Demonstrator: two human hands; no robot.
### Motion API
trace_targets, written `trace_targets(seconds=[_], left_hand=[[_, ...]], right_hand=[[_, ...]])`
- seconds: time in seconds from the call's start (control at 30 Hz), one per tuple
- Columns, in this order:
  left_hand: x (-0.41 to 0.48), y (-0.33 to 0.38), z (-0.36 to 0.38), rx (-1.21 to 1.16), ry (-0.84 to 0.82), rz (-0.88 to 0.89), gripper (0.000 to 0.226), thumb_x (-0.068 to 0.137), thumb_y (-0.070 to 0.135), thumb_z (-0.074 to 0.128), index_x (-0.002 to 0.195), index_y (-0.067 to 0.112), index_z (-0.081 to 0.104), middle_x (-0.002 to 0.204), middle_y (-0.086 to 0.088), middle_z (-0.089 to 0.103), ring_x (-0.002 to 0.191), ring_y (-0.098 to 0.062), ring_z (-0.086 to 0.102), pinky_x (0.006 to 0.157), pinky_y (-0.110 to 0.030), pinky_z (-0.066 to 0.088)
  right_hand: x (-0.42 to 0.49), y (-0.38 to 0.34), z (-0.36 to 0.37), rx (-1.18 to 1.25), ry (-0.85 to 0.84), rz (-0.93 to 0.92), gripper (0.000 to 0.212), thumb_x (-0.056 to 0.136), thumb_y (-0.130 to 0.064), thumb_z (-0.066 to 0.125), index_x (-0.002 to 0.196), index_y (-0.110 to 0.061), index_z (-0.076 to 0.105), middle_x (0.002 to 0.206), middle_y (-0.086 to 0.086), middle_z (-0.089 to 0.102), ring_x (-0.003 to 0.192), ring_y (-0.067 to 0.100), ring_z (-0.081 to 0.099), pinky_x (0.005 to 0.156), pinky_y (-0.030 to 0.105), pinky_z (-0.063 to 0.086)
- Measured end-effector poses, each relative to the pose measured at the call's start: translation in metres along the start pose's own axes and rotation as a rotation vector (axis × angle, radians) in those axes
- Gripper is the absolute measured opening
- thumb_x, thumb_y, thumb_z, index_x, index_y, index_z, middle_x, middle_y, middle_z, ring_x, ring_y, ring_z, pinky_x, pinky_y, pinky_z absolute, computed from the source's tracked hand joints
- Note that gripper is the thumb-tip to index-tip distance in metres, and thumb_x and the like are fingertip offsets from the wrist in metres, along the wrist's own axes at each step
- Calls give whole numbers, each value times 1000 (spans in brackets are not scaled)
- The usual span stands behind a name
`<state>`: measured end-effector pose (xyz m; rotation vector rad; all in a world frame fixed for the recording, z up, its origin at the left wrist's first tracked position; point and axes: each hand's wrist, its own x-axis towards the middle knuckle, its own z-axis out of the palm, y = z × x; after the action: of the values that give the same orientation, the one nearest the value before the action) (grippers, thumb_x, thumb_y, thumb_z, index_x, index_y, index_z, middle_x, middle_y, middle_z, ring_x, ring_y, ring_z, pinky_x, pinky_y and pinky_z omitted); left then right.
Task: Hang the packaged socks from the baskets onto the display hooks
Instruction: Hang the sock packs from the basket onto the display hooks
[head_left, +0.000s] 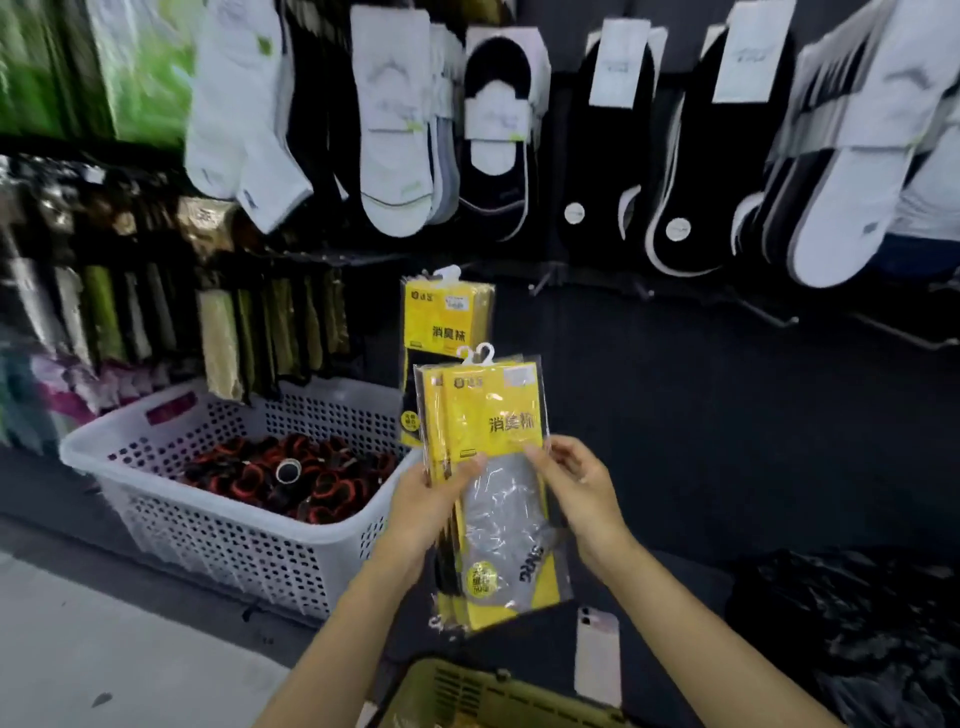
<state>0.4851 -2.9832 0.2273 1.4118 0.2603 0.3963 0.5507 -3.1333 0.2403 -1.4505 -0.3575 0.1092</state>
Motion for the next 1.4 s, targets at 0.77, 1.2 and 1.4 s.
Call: trace_targets(seconds=[0.77, 1.2, 1.4], left_hand=[[49, 48, -135, 250, 558, 374, 47, 91, 51, 45, 64, 17, 25, 54, 4, 22, 49, -10, 23, 52, -27, 23], [61, 39, -128, 168, 524, 373, 48, 89, 50, 47, 57, 20, 28, 43, 11, 26, 39, -2, 25, 43, -17, 25], [64, 35, -120, 157, 480, 320, 48, 87, 53, 46, 60, 20, 24, 45, 11, 23, 40, -3, 23, 47, -22, 24]], right_hand=[[117, -23, 103, -46, 113, -118, 19, 93, -20, 59, 75, -14, 53, 49, -7, 38, 47, 7, 31, 41, 13, 31], [188, 7, 121, -79, 379, 27, 26, 84, -32, 71, 90, -8, 64, 74, -5, 61, 78, 16, 59, 71, 32, 49], [191, 7, 112, -115, 502, 119, 34, 85, -26, 70, 109, -7, 55, 110, 11, 62, 84, 19, 53, 73, 30, 43]])
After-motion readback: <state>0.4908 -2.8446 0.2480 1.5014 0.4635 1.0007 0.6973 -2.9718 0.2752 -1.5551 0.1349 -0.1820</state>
